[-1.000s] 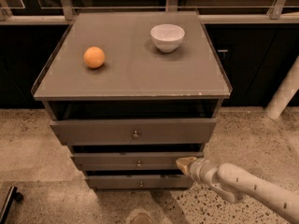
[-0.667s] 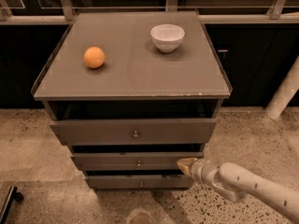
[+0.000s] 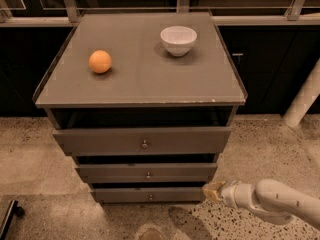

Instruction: Close middle drawer

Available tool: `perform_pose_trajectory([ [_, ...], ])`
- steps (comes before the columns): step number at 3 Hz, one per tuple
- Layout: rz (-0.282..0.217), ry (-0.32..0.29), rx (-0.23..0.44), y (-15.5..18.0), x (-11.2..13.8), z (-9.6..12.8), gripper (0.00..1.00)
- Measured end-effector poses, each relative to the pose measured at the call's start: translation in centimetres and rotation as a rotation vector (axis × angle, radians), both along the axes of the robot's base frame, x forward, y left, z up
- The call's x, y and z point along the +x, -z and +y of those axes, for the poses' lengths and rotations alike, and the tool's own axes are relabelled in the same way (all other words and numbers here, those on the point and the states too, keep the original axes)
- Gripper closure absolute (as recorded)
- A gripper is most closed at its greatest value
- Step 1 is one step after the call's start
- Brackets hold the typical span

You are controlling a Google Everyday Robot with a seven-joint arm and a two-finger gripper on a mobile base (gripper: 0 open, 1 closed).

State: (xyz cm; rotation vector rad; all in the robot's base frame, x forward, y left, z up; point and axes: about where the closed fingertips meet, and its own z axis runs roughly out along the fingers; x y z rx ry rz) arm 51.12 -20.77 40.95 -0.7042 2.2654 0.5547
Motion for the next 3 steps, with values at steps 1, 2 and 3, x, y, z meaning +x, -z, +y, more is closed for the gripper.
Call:
perform_pose_trajectory([
  [1, 0.003, -0.012, 0.006, -0.11, -0.18, 0.29, 0.82],
  [2, 0.003, -0.012, 0.006, -0.1, -0.18, 0.29, 0.59],
  [3, 0.003, -0.012, 0.006, -0.1, -0.18, 0.29, 0.36],
])
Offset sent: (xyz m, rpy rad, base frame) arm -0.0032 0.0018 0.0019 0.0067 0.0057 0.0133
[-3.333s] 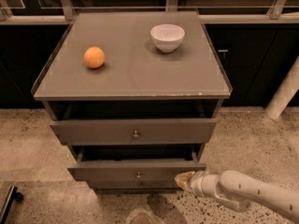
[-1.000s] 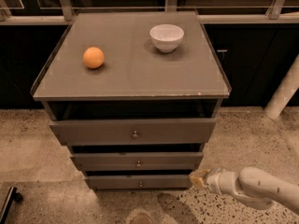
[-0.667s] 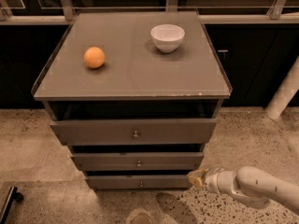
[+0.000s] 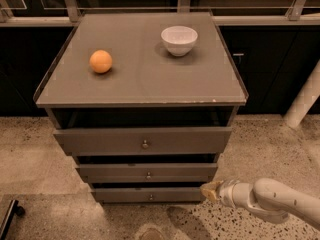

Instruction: Close middle drawer

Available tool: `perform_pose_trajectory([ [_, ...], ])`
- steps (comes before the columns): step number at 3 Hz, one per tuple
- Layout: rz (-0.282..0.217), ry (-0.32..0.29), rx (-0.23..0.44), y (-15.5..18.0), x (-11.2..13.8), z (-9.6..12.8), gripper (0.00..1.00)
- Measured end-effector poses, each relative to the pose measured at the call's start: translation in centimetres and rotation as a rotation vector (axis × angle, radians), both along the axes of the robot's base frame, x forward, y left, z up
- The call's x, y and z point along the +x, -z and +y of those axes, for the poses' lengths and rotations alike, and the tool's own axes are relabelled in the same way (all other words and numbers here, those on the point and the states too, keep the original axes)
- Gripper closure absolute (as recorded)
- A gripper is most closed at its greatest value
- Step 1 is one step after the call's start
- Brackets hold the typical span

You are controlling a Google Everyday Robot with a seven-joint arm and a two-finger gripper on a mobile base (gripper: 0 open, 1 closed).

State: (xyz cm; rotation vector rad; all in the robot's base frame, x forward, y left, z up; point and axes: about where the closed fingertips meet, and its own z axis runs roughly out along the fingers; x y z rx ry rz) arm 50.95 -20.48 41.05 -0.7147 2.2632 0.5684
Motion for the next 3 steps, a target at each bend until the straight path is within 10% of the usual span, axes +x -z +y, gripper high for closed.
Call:
perform_pose_trajectory([
  [2, 0.0, 0.0, 0.0, 0.0, 0.0, 0.01, 0.0],
  [3, 0.0, 0.0, 0.0, 0.0, 0.0, 0.01, 0.0],
])
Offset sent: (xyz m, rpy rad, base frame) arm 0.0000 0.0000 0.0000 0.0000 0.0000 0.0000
